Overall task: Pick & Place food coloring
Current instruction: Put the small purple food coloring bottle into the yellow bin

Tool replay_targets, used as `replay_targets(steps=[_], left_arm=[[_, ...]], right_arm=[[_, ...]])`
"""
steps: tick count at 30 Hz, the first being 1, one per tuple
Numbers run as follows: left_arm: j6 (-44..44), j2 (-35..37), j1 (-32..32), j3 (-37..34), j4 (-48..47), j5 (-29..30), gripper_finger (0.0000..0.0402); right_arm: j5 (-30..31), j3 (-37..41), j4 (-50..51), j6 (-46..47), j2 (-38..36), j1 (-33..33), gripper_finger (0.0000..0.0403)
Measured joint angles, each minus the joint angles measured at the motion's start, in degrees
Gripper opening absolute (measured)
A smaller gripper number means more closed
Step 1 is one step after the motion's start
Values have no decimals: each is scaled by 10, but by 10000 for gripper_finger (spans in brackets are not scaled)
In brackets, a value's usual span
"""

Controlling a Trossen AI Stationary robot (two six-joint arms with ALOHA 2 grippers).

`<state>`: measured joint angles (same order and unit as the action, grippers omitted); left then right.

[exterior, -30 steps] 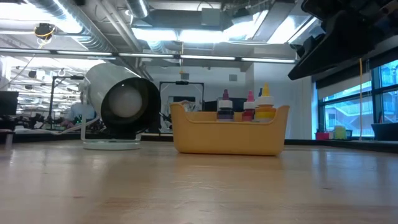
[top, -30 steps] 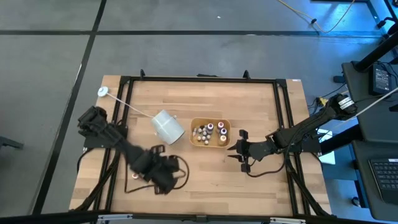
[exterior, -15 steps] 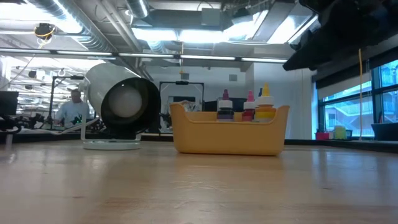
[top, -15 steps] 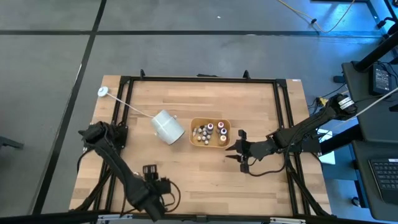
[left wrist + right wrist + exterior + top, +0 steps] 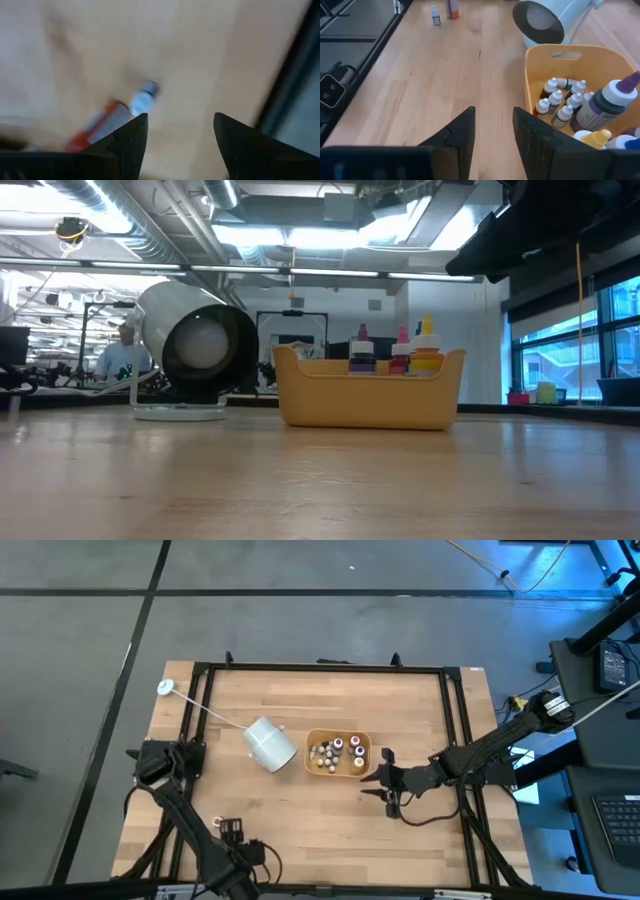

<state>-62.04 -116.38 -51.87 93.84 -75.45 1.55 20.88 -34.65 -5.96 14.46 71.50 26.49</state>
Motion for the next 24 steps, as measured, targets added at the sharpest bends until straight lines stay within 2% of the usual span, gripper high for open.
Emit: replay_targets(steps=[9, 14, 24], left_arm=[[56, -1, 10, 1, -1, 14, 219], [67, 3, 8, 1, -7, 68, 216], [34, 56, -5, 1, -17, 127, 214]], right_arm=[[0, 0, 0, -2, 0, -3, 134], [0, 0, 0, -28, 0, -4, 134], [4, 0, -2, -62, 0, -4, 134]])
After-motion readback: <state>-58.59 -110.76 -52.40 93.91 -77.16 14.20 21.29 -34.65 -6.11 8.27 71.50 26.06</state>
